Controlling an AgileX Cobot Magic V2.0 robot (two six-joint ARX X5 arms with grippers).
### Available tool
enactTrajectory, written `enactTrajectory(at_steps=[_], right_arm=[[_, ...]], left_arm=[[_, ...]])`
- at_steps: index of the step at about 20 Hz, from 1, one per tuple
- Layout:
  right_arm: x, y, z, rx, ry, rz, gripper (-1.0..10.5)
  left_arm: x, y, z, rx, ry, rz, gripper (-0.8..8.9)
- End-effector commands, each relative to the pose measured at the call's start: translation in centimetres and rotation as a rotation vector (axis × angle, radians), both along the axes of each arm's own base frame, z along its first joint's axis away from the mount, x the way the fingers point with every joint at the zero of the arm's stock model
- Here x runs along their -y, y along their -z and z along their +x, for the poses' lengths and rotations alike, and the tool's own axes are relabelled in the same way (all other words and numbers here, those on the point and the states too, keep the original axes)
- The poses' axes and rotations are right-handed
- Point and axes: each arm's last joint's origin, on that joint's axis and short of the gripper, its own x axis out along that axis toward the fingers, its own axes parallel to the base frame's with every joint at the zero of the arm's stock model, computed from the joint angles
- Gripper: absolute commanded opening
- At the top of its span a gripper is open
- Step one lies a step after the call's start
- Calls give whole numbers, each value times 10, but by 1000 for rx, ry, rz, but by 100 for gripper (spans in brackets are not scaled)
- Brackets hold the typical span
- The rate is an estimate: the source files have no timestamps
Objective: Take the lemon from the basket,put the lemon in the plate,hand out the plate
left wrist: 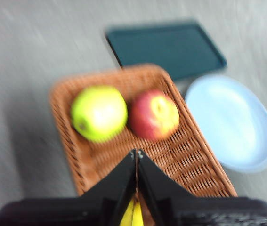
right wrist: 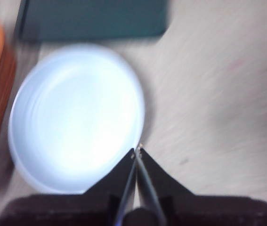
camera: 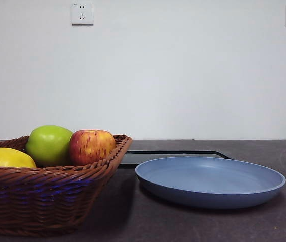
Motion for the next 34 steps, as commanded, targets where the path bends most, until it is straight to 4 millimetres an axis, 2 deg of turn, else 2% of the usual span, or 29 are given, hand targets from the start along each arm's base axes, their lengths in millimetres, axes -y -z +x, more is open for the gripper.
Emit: enactTrajectory(at_steps=[1,4,6,10,15,19,23,26,28,30,34], right_arm=[[-3,13,19,-62,-26,0,105],[-5,36,41,-136,-15,1,208],[-8,50,55,-157,-6,8,235],[-17,71,71,-183,-37,56,234],[-28,90,80,-233,-50,58,231],[-30,100,84,-252,-55,54,113],[-30,100,84,-252,-55,54,6],[-29,96,82,-253,-38,63,4],[-29,88,78,-243,-33,67,4],[-27,78,72,-232,-33,69,4],[-21,55,58,-192,-27,72,4]], left_arm=[[7,-4,1,7,50,6,7],[13,-4,0,9,87,5,7],[16,-4,-1,8,102,5,7],[18,-4,-2,9,114,5,7],[18,-4,-1,14,114,5,8],[18,-4,-1,15,114,5,8],[18,-4,-1,15,114,4,8],[18,-4,-1,13,114,5,33],[18,-4,-1,14,114,5,201],[19,-4,-2,11,124,5,320],[28,1,-10,2,266,97,354]])
